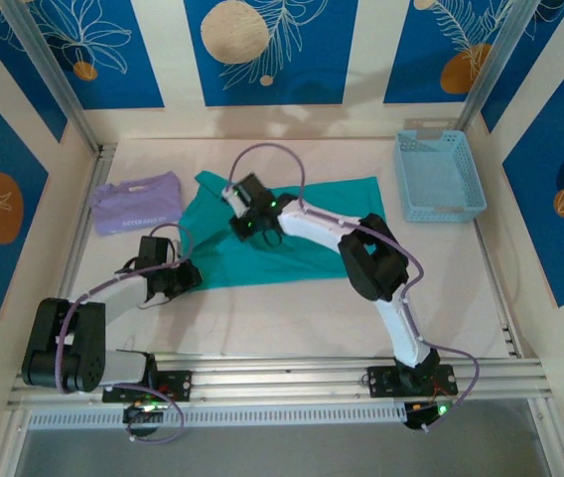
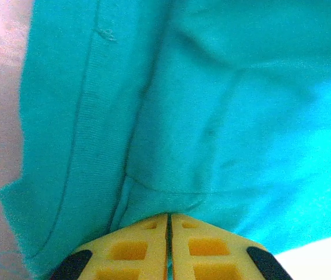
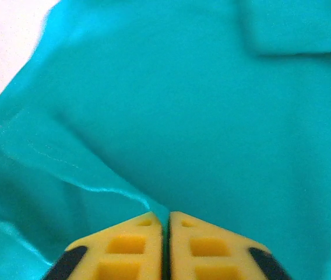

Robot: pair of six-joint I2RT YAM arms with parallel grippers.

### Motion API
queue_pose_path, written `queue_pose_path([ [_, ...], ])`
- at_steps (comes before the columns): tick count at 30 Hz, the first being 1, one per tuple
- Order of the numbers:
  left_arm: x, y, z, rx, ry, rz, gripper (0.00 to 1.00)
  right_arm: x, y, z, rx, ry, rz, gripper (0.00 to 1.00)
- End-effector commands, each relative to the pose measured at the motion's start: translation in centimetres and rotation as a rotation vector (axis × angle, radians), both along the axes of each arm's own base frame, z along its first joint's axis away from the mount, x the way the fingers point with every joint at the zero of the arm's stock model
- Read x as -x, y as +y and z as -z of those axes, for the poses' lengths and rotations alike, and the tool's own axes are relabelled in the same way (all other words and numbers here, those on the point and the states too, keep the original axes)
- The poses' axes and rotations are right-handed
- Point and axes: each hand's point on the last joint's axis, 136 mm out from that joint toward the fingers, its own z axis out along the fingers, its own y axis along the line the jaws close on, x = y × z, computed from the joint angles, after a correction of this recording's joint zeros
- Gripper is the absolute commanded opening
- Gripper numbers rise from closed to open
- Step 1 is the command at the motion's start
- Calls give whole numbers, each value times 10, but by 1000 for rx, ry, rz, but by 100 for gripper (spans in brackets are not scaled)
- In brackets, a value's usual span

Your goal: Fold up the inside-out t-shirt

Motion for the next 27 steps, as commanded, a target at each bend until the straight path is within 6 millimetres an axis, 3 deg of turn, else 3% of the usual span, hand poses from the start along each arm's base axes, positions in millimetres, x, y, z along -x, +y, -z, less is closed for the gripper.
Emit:
queue_pose_path([
  [1,1,6,6,-22,19,-7,13,-7,-38,28,0,223,176,28],
  [5,-4,10,1,-51,7,-4,23,-9,-57,18,3,219,183,42],
  [9,-9,13,-14,-75,-27,-7,34,3,-86,-6,-11,191,184,45],
  [12,-13,18,-35,-96,-83,-23,43,31,-120,-22,9,138,198,45],
  [15,-20,17,-60,-81,-166,-45,48,59,-173,-26,4,145,298,47],
  [19,-35,-23,-79,-4,-233,43,50,76,-238,-8,-94,284,514,50],
  [22,-49,-52,-73,0,-200,132,51,77,-283,13,-57,373,671,50],
  [24,-57,-55,-62,-2,-166,141,52,77,-311,27,-15,410,761,50],
  [27,-63,-52,-47,-33,-135,144,52,78,-328,41,-17,492,815,49],
])
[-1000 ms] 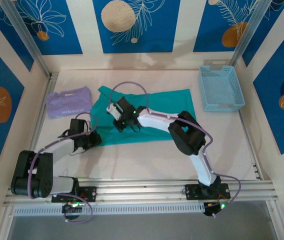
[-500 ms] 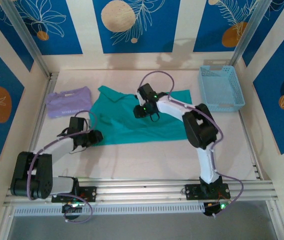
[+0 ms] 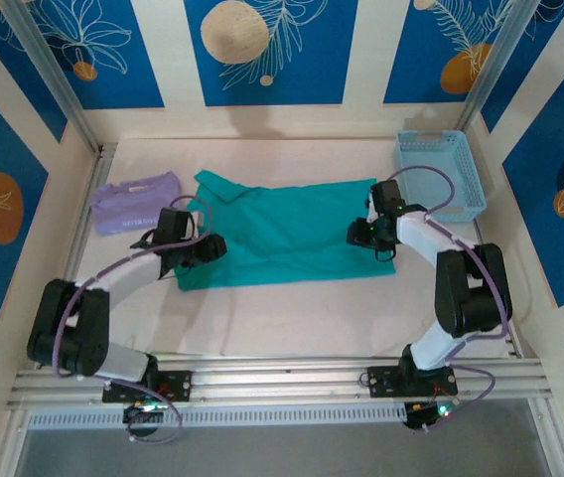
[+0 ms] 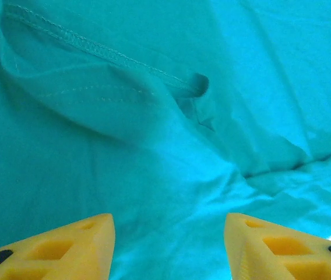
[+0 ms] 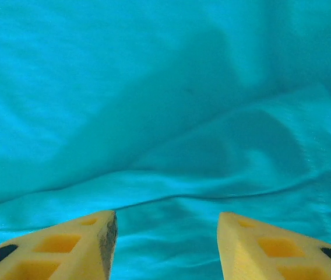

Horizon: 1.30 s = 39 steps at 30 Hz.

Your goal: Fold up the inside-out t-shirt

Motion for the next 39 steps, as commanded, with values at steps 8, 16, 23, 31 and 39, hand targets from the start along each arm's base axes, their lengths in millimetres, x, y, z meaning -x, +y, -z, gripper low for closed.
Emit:
queue_pose_path([
  [8,23,12,41,-52,115,15,53,56,-16,33,-91,280,117,43],
  [16,99,25,61,-16,209,-33,53,108,-19,11,-236,217,265,41],
  [23,52,37,-11,-86,-36,-60,57,67,1,-54,-225,-147,125,48],
  [31,-63,60,-53,-108,-126,-165,59,-72,-14,-78,9,-274,121,57],
  [39,-95,60,-55,-110,-134,-157,59,-161,-30,-36,152,-115,136,56],
])
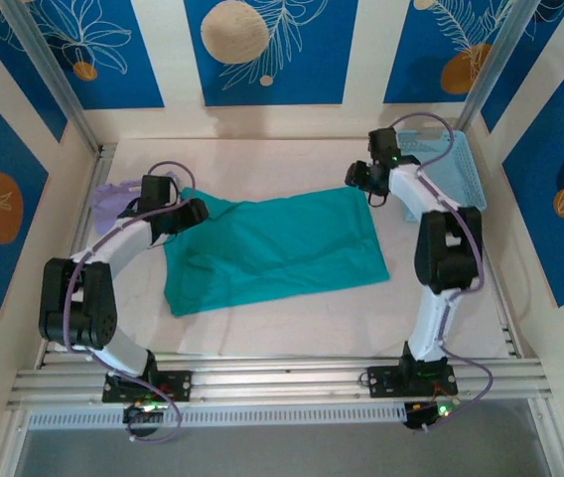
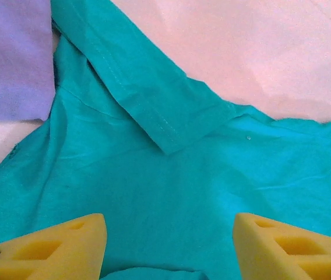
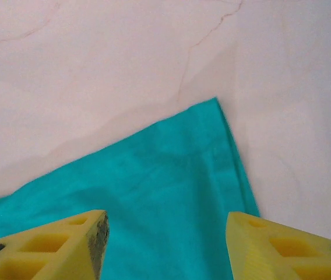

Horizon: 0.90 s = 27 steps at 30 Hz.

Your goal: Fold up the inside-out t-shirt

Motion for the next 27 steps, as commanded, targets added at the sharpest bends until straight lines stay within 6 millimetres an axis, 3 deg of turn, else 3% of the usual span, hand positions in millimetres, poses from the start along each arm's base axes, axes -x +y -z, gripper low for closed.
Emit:
queue_pose_path([
  [1,-14,2,-13,-30,-35,19,59,-4,-19,29,81,139,26,56],
  [9,-25,9,-3,-76,-23,22,59,-29,-20,70,77,255,45,53],
  [12,-27,15,3,-78,-11,12,59,-35,-16,76,60,280,26,50],
  [19,-30,27,18,-63,37,-12,60,-41,-15,81,21,301,14,28],
  [24,-29,32,25,-69,53,-14,60,-42,-15,86,-23,324,5,22],
  [27,-31,30,28,-64,62,1,60,-43,-11,86,-42,323,-17,13],
])
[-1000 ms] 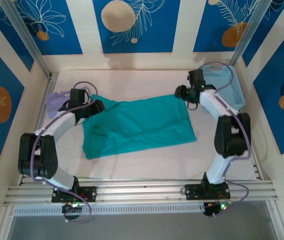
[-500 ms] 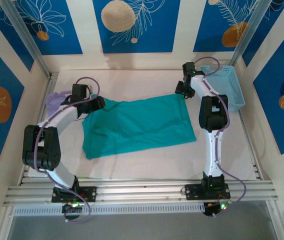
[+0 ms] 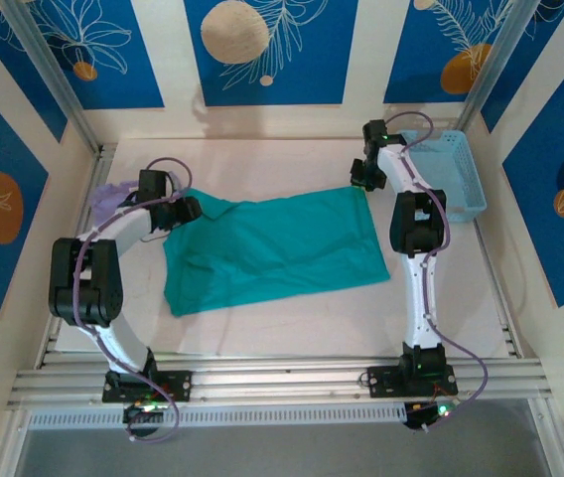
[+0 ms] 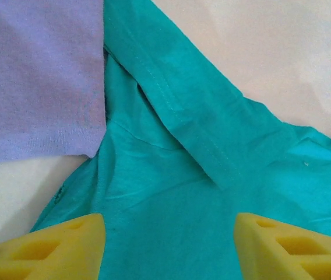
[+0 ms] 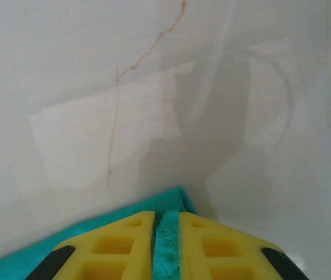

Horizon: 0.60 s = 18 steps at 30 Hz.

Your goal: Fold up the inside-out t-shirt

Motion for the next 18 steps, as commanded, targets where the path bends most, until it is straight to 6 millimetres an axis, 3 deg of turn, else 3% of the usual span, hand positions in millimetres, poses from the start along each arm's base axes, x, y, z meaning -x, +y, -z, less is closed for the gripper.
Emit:
queue_pose_path([
  [1,-9,2,-1,0,9,21,60,7,7,2,-51,38,-26,9],
  [5,-16,-11,0,19,16,67,58,6,4,-12,-35,-3,-46,0],
  [9,-2,-34,9,24,52,128,58,15,-15,-33,42,-38,-37,0],
  [14,11,-32,8,24,34,117,58,31,-46,-40,159,-36,-18,0],
  [18,11,-29,8,8,32,109,58,40,-64,-40,223,-26,0,0],
])
